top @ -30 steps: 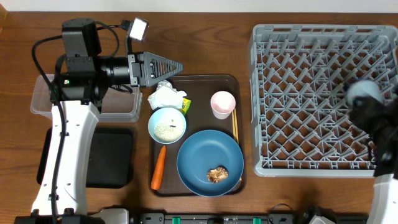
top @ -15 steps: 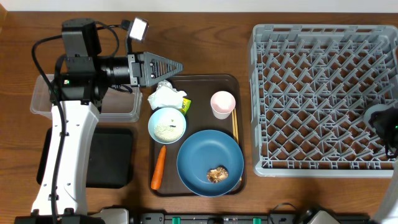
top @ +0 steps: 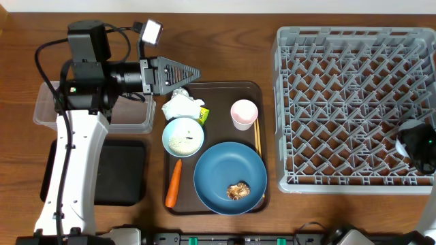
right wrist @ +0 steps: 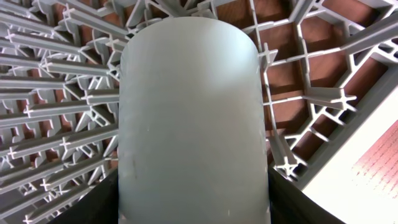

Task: Sort waste into correct bins and load items into the dishwasher rack
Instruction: 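Carry the light-blue cup into the dish rack and set it down, then open the right gripper and withdraw from the rack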

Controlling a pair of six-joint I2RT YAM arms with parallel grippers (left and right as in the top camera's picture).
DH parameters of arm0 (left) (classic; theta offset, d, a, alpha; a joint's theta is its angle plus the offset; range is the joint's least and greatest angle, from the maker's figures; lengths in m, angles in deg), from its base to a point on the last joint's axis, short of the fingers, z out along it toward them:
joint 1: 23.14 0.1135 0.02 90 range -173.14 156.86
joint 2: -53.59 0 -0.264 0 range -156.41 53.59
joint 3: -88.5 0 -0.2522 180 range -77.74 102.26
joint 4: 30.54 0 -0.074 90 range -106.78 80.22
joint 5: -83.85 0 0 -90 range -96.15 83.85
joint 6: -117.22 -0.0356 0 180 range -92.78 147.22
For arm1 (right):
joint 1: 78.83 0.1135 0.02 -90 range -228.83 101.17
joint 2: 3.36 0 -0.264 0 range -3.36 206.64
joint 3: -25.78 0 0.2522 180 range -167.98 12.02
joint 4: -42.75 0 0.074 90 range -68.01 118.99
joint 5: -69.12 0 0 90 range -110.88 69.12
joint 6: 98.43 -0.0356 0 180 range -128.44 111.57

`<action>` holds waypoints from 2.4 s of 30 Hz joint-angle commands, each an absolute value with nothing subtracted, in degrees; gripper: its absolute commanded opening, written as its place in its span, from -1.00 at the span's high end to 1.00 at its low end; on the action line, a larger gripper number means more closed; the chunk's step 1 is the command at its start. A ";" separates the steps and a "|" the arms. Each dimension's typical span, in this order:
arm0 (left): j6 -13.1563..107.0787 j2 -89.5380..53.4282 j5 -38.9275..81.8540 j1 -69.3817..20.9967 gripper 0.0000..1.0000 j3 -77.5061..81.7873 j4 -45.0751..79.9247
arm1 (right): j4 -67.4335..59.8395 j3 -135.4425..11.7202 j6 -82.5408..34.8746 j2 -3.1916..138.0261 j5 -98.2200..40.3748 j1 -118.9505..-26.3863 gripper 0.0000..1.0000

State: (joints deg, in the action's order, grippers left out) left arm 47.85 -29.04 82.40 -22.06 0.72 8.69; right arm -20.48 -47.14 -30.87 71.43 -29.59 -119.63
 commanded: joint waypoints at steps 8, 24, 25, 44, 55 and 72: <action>47.45 -28.93 83.17 -21.78 -0.09 1.24 8.63 | -21.14 -51.49 -31.09 71.65 -28.63 -120.92 0.13; 47.45 -28.93 83.17 -21.82 -0.09 1.24 8.63 | -34.12 -60.23 -32.29 72.76 -30.27 -120.98 0.10; 47.45 -28.93 83.17 -21.82 -0.09 1.24 8.61 | -34.17 -60.23 -32.84 73.37 -30.62 -120.98 0.10; 47.43 -28.93 83.14 -21.82 -0.09 1.24 8.61 | -36.66 -60.25 -33.21 85.39 -34.33 -121.31 -0.26; 47.43 -28.93 83.17 -21.82 -0.09 1.24 9.26 | -37.73 -68.89 -27.92 85.24 -48.12 -124.76 -0.57; 47.26 -28.93 82.73 -21.93 -0.10 1.24 9.24 | -47.30 -71.66 -24.82 76.91 -30.62 -109.68 0.78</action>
State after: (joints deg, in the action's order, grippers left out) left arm 47.85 -29.04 82.38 -22.06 0.72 9.11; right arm -47.37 -75.73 -21.43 75.78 -39.82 -111.32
